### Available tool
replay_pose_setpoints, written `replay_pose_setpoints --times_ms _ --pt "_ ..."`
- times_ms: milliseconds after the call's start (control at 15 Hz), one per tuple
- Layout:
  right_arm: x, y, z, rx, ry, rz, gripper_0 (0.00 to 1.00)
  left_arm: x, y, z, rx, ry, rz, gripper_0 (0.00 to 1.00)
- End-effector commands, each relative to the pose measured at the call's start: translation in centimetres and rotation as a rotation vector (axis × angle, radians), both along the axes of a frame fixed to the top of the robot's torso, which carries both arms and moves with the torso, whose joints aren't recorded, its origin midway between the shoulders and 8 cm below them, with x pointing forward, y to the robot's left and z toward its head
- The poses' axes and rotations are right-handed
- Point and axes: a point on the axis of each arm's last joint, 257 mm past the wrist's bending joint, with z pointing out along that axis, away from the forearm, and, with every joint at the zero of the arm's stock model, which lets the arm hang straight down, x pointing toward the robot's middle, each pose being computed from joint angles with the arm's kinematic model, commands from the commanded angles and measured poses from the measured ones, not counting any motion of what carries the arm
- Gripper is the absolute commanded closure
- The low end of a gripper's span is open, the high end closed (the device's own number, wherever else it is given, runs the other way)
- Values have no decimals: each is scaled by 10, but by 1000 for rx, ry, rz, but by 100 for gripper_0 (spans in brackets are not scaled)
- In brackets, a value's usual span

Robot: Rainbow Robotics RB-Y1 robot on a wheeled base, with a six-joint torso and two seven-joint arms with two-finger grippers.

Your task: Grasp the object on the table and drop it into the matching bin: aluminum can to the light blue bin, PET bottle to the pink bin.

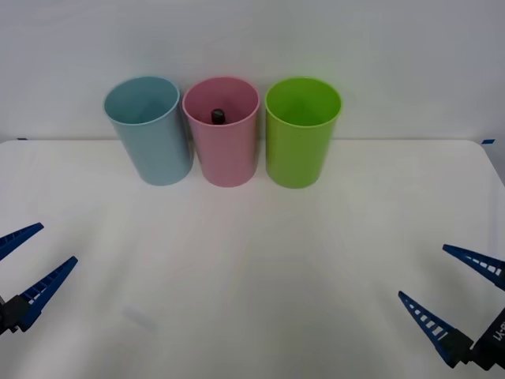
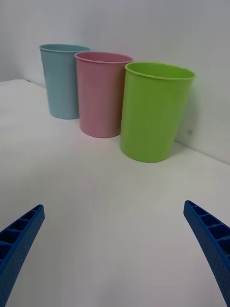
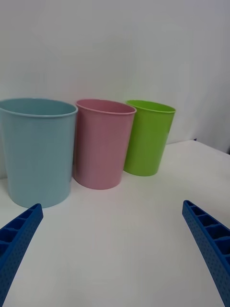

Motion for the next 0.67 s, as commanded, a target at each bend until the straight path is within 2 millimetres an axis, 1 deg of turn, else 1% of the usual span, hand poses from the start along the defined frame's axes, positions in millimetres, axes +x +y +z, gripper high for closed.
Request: replay_pose_setpoints --times_ms 67,267,667 --pt "-2 -11 -10 -5 -4 -5 0 0 0 0 0 0 0 0" --pt "-3 -17 -16 -1 9 -3 0 0 0 0 0 0 0 0" --pt "-5 -20 -19 7 25 -10 0 0 0 0 0 0 0 0"
